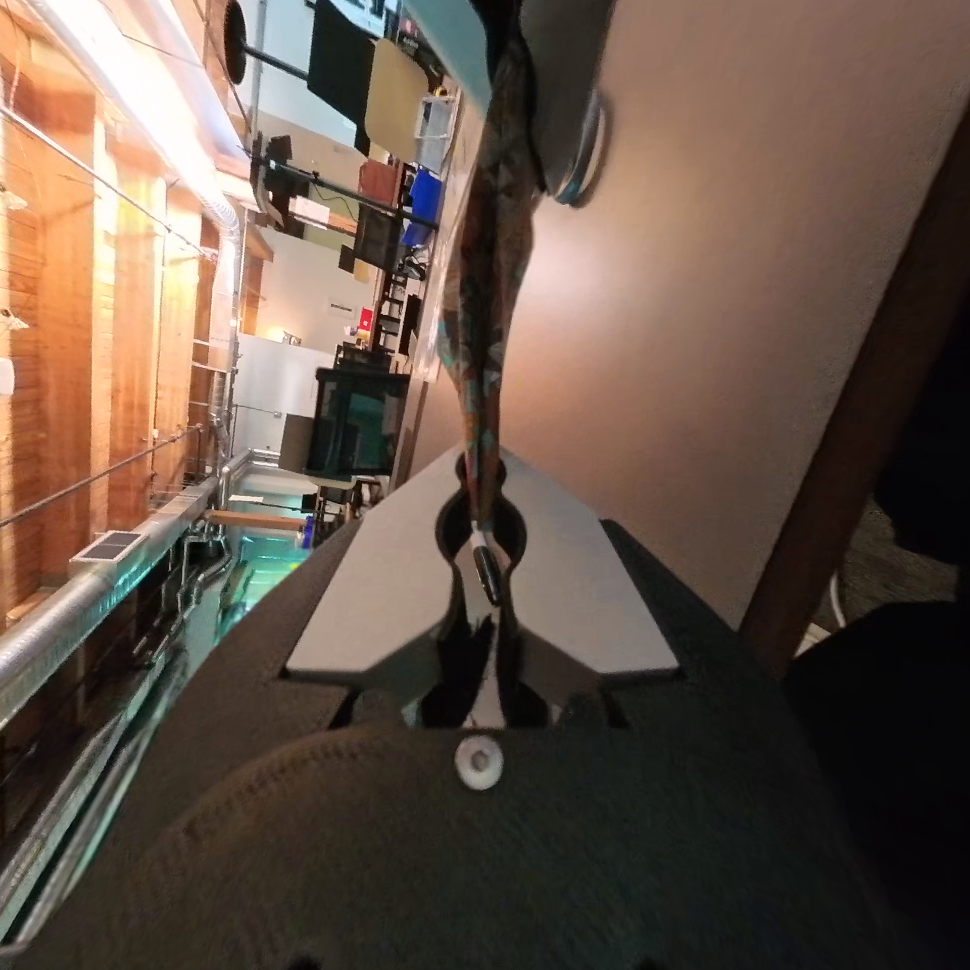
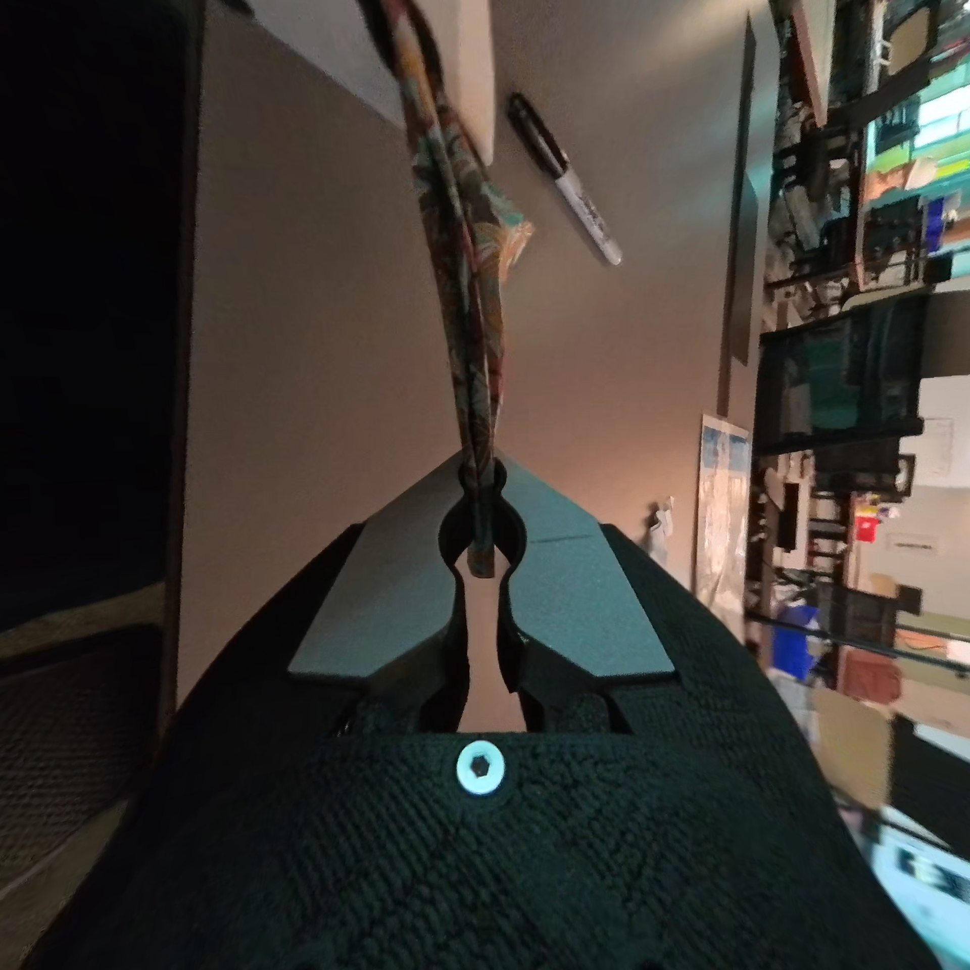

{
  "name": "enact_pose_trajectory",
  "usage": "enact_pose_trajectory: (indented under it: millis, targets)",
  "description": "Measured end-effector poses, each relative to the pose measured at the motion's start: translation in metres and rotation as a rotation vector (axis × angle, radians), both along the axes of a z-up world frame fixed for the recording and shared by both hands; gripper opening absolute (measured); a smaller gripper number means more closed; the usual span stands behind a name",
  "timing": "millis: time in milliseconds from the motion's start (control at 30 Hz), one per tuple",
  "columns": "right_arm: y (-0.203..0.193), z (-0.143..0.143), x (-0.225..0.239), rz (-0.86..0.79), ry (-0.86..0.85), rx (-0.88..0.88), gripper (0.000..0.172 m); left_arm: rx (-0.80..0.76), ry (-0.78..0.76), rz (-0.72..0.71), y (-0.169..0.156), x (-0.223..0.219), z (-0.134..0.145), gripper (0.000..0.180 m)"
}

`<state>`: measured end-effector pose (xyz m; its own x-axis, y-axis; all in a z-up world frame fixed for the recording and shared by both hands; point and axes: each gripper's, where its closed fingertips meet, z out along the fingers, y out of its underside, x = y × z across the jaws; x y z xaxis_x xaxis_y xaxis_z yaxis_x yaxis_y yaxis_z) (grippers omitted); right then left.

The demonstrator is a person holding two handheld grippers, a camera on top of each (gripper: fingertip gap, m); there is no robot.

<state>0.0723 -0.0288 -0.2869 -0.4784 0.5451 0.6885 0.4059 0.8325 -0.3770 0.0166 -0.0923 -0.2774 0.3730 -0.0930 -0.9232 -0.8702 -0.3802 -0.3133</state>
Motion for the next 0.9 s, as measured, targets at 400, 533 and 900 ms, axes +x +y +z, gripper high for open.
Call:
enact_pose_trajectory:
  millis: [400,533,900]
  targets:
    - [0.099,0.061,0.027,-0.243,0.738,-0.581,0.087,0.141,-0.350,0.069,0.054,-0.050,0.017,0.000]
    - [0.141,0.064,0.046,-0.366,0.879,-0.671,0.090,0.178,-0.369,-0.019,0.095,-0.052,0.028,0.000]
    - [0.172,0.029,0.049,-0.563,0.757,-0.627,0.040,0.163,-0.524,-0.152,0.203,-0.072,0.001,0.000]
